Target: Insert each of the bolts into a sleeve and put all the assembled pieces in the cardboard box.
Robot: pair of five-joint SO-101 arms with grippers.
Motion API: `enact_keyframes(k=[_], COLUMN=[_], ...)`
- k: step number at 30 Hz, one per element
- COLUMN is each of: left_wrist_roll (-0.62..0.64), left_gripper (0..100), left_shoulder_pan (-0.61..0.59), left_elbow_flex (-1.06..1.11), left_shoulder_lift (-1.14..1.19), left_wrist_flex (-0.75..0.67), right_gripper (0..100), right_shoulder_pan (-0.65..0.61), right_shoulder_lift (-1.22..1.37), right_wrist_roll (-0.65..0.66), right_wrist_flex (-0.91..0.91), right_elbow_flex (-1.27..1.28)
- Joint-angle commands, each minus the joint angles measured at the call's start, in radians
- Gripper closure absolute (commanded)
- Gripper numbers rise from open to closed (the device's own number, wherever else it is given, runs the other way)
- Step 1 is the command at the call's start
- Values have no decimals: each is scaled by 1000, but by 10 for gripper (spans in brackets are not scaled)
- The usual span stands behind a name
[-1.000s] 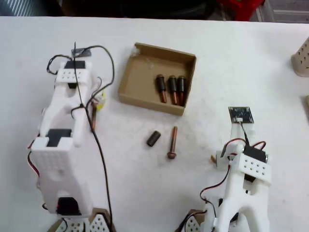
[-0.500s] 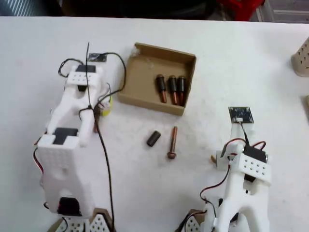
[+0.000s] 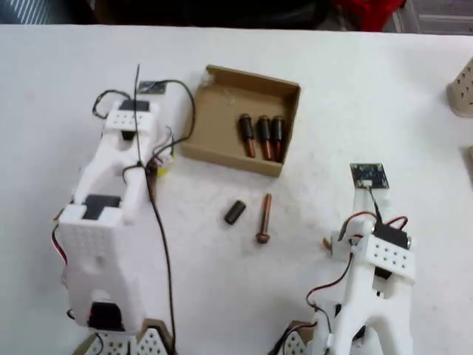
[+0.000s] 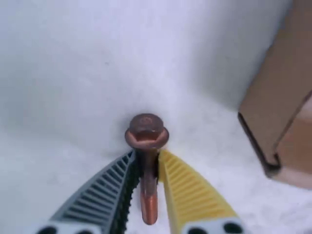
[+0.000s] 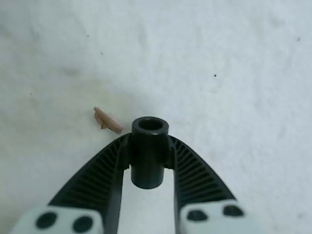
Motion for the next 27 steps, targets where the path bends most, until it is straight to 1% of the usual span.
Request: enact_keyframes(k=[1,6,10,15,21,27], left_wrist_roll=[-14,-15,-15,-15,-15,-15], left_gripper=[979,980,980,980,979,979], left_shoulder_pan=[-13,-28,-54,-74,-74,-76], left_elbow_flex=[-23,17,160,348,512,609], left_shoulder_lift=[-5,-74,-154,-283,-380,-426], left_wrist_flex=[-43,-74,-236,-422,-595,-709], right_gripper=[981,981,981,981,981,981], right_shoulder_pan=[12,5,-7,-90,-219,-392], right_shoulder_lift=[-21,-21,-28,-28,-28,-28], right_wrist_roll=[-3,-5,-11,-18,-190,-292], right_wrist_flex=[-15,-15,-15,-59,-154,-243], right_elbow_flex=[-8,-8,-8,-8,-9,-9])
